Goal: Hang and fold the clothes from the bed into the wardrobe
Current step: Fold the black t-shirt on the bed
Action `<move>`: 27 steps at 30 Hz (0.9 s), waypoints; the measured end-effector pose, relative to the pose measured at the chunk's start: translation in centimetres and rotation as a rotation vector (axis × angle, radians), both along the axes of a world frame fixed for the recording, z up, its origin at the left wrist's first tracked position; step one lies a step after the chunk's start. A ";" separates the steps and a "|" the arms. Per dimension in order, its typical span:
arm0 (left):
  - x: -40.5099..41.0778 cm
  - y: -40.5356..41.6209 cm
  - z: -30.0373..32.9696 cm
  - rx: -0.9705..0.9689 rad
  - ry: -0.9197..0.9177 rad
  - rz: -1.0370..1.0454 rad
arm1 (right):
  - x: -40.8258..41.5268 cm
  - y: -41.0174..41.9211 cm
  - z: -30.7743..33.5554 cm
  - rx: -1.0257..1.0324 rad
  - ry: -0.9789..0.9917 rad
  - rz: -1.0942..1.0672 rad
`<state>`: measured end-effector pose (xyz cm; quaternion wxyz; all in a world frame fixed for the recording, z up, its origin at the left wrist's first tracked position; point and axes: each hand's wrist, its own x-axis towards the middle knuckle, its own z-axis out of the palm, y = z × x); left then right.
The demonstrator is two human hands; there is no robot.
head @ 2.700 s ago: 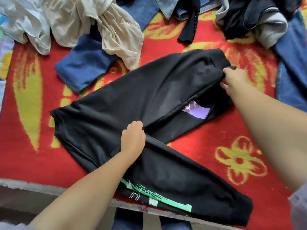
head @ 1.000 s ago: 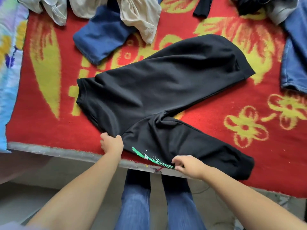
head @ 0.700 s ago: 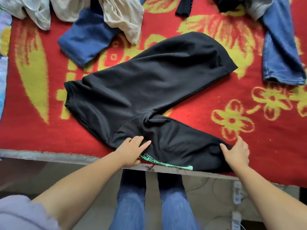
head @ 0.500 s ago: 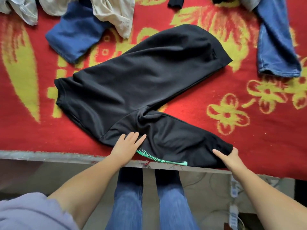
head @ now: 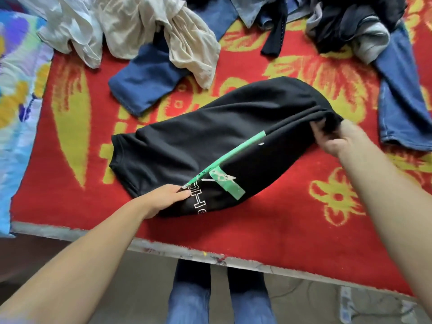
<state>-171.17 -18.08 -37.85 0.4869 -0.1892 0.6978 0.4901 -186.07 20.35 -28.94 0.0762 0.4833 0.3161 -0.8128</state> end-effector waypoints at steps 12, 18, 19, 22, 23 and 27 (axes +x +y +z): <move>-1.5 -3.0 -1.9 -0.632 0.415 0.013 | 14.9 -17.7 -10.2 1.260 0.481 2.039; -7.3 -10.6 -2.7 -0.914 0.609 0.155 | 17.3 -22.0 -12.7 1.599 0.550 2.128; -8.0 -11.5 -3.3 -0.870 0.483 0.239 | 17.6 -22.9 -13.1 1.603 0.596 2.144; -8.8 -13.0 -4.7 -0.709 0.254 0.439 | 18.8 -25.6 -14.0 1.623 0.576 2.193; -8.8 -13.3 -4.9 -0.638 0.227 0.517 | 18.9 -26.3 -14.2 1.631 0.541 2.184; -8.7 -13.7 -3.7 -0.277 0.110 0.701 | 18.6 -27.4 -13.6 1.608 0.450 2.180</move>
